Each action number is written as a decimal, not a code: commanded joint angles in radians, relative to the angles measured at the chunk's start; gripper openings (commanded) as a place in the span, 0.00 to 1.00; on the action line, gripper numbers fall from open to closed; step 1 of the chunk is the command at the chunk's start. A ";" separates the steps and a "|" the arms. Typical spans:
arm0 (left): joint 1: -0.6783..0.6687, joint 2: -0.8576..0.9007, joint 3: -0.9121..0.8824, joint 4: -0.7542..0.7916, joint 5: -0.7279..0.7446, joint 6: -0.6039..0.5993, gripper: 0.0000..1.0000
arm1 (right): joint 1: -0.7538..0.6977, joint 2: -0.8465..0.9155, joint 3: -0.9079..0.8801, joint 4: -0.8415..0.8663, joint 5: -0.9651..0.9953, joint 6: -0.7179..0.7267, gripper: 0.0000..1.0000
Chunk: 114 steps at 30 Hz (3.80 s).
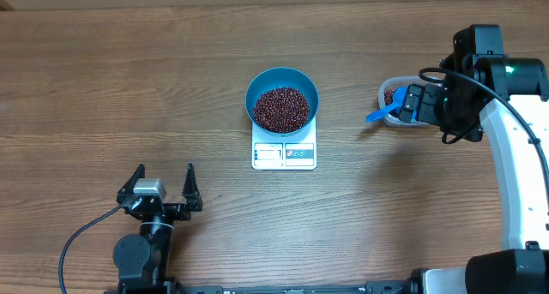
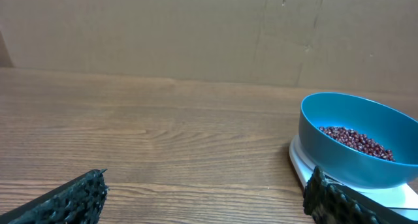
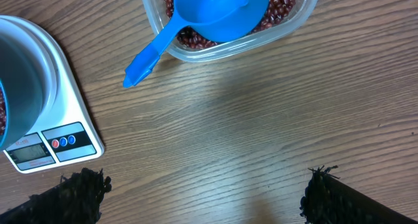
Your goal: Scoop item into bowl and weigh 150g on scale
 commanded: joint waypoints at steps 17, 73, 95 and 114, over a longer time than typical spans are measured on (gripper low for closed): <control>0.006 -0.011 -0.003 -0.003 -0.013 0.018 1.00 | 0.003 -0.010 0.018 0.087 -0.025 -0.011 1.00; 0.006 -0.011 -0.003 -0.003 -0.013 0.019 1.00 | 0.132 -1.555 -1.577 1.347 -0.087 -0.184 1.00; 0.006 -0.010 -0.003 -0.003 -0.014 0.019 1.00 | 0.075 -1.572 -1.577 1.342 -0.073 -0.300 1.00; 0.006 -0.010 -0.003 -0.003 -0.013 0.018 1.00 | 0.075 -1.572 -1.577 1.344 -0.084 -0.336 1.00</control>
